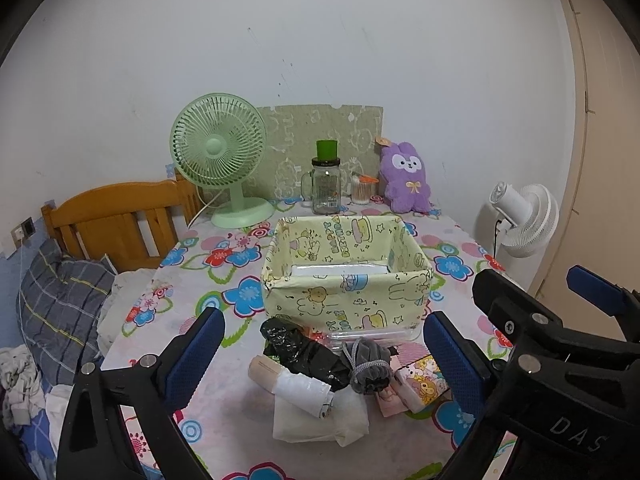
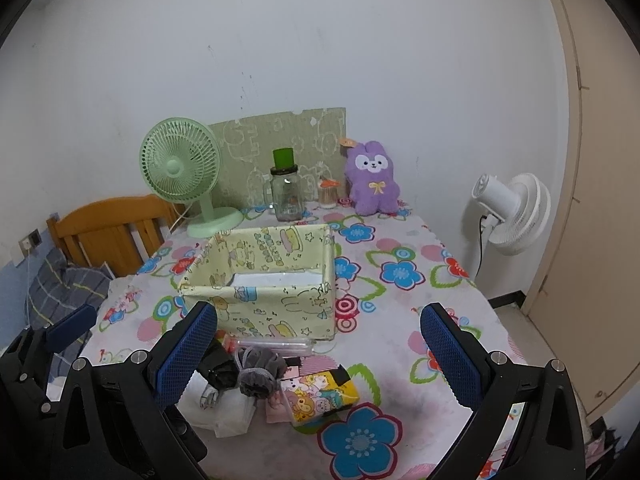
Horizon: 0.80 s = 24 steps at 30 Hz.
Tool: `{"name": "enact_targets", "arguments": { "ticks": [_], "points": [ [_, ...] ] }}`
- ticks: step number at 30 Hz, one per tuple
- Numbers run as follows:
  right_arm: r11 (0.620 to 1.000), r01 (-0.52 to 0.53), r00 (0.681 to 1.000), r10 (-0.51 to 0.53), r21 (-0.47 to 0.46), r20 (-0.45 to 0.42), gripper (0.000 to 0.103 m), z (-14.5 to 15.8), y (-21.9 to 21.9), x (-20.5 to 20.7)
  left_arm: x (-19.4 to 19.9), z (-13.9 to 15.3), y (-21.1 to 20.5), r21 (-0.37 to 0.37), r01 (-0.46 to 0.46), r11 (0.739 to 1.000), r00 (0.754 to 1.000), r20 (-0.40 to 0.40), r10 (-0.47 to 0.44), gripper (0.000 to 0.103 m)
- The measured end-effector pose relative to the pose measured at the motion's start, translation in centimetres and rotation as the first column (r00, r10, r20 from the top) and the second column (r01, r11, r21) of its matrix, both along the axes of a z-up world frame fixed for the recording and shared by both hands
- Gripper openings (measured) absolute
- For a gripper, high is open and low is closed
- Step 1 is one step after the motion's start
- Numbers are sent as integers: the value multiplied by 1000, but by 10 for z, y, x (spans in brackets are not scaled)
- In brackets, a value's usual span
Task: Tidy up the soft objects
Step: 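Move both tools down toward the items in front of the fabric box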
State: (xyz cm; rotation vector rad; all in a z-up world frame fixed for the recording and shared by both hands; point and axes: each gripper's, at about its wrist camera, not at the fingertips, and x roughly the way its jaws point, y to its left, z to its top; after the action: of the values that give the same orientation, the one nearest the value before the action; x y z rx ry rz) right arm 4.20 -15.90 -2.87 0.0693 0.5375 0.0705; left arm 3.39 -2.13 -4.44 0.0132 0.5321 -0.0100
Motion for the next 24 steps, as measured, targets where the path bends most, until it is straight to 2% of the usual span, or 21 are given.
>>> {"name": "enact_targets", "arguments": {
  "ticks": [8, 15, 24],
  "points": [
    [1000, -18, 1000, 18, -4, -15, 103, -19, 2, 5, 2, -18, -5, 10, 24, 1000, 1000, -11, -24, 99],
    [999, -42, 998, 41, -18, -38, 103, -35, 5, 6, 2, -36, -7, -9, 46, 999, 998, -42, -46, 99],
    [998, -62, 993, 61, 1, -99, 102, -65, 10, 14, 9, -62, -1, -25, 40, 999, 993, -111, -43, 97]
  ]
}}
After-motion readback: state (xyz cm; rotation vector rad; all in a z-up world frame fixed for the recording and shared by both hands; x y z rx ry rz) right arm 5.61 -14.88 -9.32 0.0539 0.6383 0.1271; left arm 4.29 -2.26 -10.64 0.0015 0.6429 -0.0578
